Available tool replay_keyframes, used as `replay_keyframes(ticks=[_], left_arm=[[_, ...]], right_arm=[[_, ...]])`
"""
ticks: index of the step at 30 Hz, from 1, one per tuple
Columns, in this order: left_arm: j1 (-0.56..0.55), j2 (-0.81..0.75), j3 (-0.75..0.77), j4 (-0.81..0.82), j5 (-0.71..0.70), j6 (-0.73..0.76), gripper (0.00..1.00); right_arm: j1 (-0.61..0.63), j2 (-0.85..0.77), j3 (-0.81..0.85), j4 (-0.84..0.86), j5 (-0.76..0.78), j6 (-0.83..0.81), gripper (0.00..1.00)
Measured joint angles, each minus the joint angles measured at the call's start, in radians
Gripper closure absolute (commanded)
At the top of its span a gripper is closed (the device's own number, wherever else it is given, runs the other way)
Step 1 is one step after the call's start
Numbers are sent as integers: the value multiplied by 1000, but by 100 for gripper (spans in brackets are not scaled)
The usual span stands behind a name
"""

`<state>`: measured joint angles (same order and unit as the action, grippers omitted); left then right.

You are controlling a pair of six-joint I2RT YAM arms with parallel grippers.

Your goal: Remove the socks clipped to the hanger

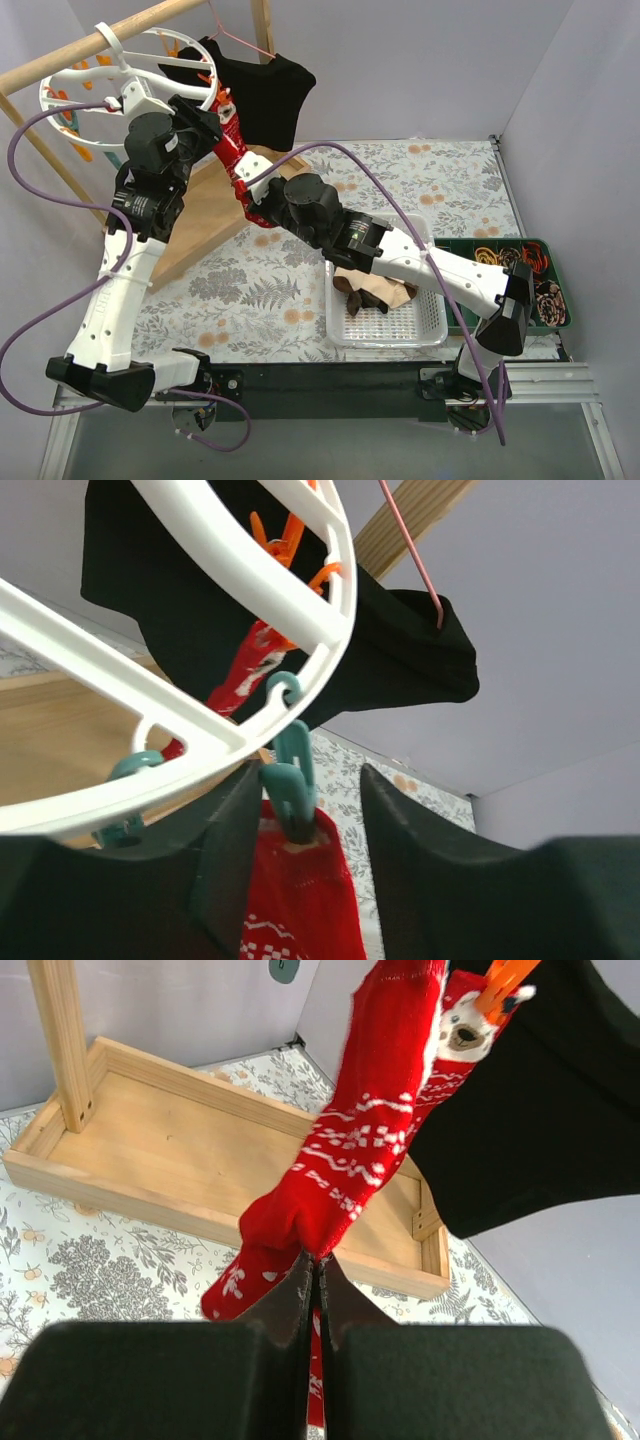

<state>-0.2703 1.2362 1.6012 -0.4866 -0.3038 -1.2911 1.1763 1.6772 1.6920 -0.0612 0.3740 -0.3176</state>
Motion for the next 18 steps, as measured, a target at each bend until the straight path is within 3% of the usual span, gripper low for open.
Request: replay_keyframes(ticks=[1,5,13,18], left_arm=[[0,-4,-3,3,6,1,47],[0,-17,-3,15,22,2,38],[0,-12,3,4,31,-5,33],[0,43,62,-86,-5,-45,31]], right_arm=[[0,-3,0,0,-4,0,99],[0,-10,0,4,-13,-4,99],[0,-10,0,3,-43,-44,99],[0,-10,0,4,-45,-109,99]])
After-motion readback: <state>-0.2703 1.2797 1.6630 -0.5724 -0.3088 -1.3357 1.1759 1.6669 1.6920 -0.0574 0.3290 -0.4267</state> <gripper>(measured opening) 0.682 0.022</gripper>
